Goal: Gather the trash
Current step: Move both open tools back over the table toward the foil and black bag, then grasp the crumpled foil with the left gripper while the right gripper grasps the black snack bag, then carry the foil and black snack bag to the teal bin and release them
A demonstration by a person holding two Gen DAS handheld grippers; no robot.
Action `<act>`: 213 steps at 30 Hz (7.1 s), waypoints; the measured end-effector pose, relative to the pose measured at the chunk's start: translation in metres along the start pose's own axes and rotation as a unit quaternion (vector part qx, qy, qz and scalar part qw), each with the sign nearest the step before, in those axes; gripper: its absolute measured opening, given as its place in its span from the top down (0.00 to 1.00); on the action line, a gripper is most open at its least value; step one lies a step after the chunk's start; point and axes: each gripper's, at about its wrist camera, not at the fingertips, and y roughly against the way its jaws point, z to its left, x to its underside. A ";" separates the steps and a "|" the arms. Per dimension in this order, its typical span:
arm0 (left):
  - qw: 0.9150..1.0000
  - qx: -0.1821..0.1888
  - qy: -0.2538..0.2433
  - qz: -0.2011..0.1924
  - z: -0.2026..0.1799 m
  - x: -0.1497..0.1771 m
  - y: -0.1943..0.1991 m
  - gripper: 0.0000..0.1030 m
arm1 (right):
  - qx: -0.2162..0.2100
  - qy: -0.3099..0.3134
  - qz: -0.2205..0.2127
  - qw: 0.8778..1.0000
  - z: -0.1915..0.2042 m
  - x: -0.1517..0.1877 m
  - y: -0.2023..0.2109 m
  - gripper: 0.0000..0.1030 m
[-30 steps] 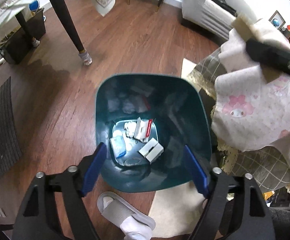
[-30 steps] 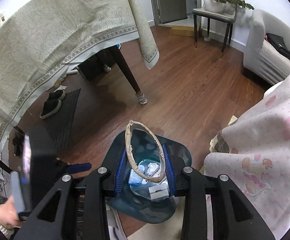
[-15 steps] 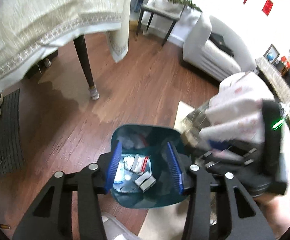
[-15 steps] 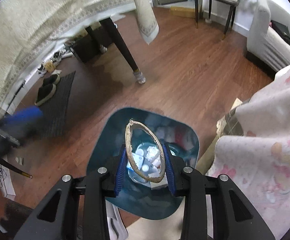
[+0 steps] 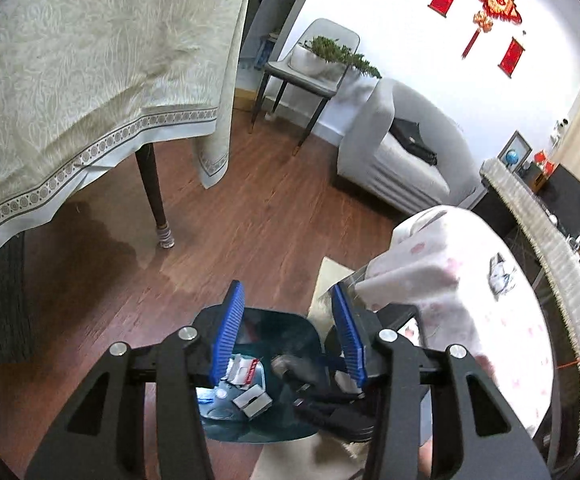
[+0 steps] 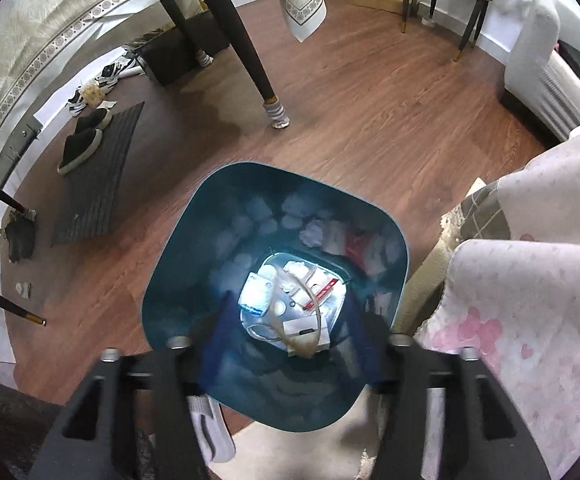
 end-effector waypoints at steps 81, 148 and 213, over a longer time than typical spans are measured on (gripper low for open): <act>0.959 0.194 -0.170 0.121 -0.289 0.025 -0.170 0.58 | 0.092 -0.016 -0.169 0.981 -0.279 0.089 0.248 0.10; 0.993 -0.013 -0.099 0.069 -0.079 0.012 -0.089 0.57 | 0.024 -0.046 -0.234 0.971 -0.119 0.013 0.212 0.24; 0.998 -0.032 -0.025 0.054 0.037 0.016 -0.029 0.67 | -0.039 -0.013 -0.033 0.999 0.006 -0.023 0.007 0.24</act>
